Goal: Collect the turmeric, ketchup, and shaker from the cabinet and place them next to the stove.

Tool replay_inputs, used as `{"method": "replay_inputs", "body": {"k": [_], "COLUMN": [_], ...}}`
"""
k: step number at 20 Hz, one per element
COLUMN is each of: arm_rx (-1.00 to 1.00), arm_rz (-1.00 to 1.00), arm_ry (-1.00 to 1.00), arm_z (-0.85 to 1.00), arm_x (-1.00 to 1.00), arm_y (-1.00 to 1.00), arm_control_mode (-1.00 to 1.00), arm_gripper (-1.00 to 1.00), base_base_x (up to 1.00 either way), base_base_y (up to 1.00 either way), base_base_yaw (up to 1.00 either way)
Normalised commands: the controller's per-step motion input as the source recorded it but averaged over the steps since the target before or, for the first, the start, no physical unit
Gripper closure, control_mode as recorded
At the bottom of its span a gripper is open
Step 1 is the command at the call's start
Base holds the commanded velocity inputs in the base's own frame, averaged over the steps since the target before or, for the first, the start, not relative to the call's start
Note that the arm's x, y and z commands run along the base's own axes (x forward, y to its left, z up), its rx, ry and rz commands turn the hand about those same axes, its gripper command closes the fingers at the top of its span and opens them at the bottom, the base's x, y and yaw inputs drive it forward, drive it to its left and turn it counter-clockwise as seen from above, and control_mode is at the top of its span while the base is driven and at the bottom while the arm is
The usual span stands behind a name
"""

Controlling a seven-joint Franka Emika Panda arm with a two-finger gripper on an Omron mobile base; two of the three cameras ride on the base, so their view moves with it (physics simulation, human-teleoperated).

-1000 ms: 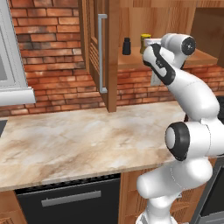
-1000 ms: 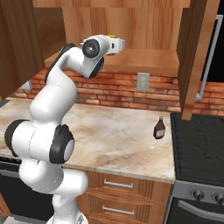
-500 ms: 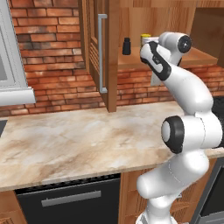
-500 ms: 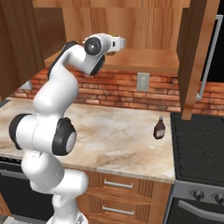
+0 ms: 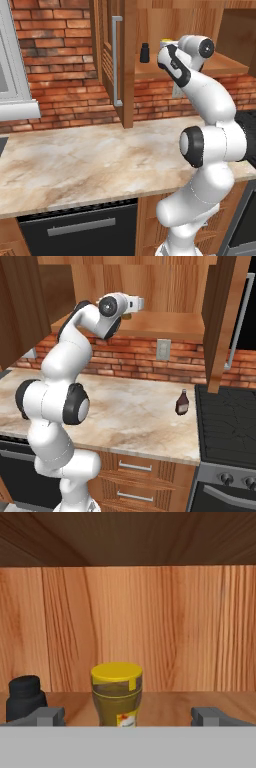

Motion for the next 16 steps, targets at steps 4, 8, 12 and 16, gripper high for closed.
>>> {"method": "replay_inputs", "body": {"k": [4,8,12,16], "arm_rx": [0.00,0.00,0.00,0.00], "arm_rz": [0.00,0.00,0.00,0.00], "arm_ry": [0.00,0.00,0.00,0.00], "arm_z": [0.00,0.00,0.00,0.00], "arm_x": [0.22,0.14,0.09,0.08], "arm_y": [0.00,0.01,0.02,0.02], "arm_control_mode": [-1.00,-1.00,-1.00,-1.00], "arm_gripper": [-1.00,-1.00,-1.00,-1.00], "base_base_x": [0.00,0.00,0.00,0.00], "base_base_y": [0.00,0.00,0.00,0.00], "base_base_yaw": [0.00,0.00,0.00,0.00]}}
